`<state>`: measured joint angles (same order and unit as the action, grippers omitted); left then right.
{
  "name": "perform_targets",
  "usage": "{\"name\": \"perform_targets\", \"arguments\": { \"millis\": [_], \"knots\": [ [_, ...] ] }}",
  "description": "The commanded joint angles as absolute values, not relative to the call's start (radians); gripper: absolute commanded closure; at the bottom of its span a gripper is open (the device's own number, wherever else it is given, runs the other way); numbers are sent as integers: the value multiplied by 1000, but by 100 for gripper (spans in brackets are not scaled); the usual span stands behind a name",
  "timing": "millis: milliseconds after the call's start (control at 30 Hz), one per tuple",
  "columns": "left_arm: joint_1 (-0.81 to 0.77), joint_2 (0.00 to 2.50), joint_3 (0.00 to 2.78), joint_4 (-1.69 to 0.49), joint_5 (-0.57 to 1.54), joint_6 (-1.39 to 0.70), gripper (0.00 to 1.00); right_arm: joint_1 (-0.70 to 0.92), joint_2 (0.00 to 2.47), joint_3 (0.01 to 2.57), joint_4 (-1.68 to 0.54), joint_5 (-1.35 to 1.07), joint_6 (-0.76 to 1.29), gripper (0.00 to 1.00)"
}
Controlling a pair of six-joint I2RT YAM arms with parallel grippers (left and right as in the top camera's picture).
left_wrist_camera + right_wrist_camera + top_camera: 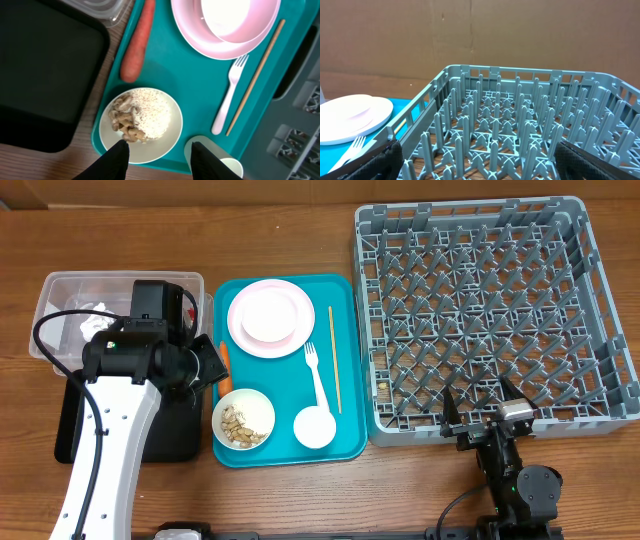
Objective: Sort waste into correct bins and load items into the dishwasher
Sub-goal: 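Move the left gripper back over the rice bowl on the teal tray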
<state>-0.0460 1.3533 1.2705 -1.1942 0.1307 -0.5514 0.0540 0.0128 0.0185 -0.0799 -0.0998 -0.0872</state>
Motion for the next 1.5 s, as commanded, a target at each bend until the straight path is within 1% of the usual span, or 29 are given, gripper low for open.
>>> {"name": "perform_targets", "arguments": {
  "millis": [0,133,300,433,533,667,833,1067,1267,1400,1467],
  "knots": [
    [-62,1361,1278,-1205,82,-534,58,60,3,8,-76,-99,-94,0],
    [-95,1361,1276,-1227,82,-543,61,60,3,8,-76,-99,-94,0],
    [-171,1361,1246,-1225,79,-574,62,60,3,8,-76,-99,-94,0],
    [-245,1361,1190,-1190,78,-628,60,60,3,8,-76,-99,-94,0],
    [-297,1361,1141,-1143,78,-664,55,60,3,8,-76,-99,-94,0],
    [-348,1361,1090,-1073,78,-689,55,60,3,8,-76,-99,-94,0],
    [-374,1361,1061,-1008,75,-689,55,60,3,8,-76,-98,-94,0],
    [-374,1361,1061,-990,67,-689,56,60,3,8,-76,-99,-94,0],
    [-374,1361,1061,-990,67,-689,59,60,3,8,-76,-99,-94,0],
    [-374,1361,1061,-990,67,-689,65,60,3,8,-76,-99,-94,0],
    [-374,1361,1061,-989,66,-689,71,60,3,8,-76,-99,-94,0]
  ]
}}
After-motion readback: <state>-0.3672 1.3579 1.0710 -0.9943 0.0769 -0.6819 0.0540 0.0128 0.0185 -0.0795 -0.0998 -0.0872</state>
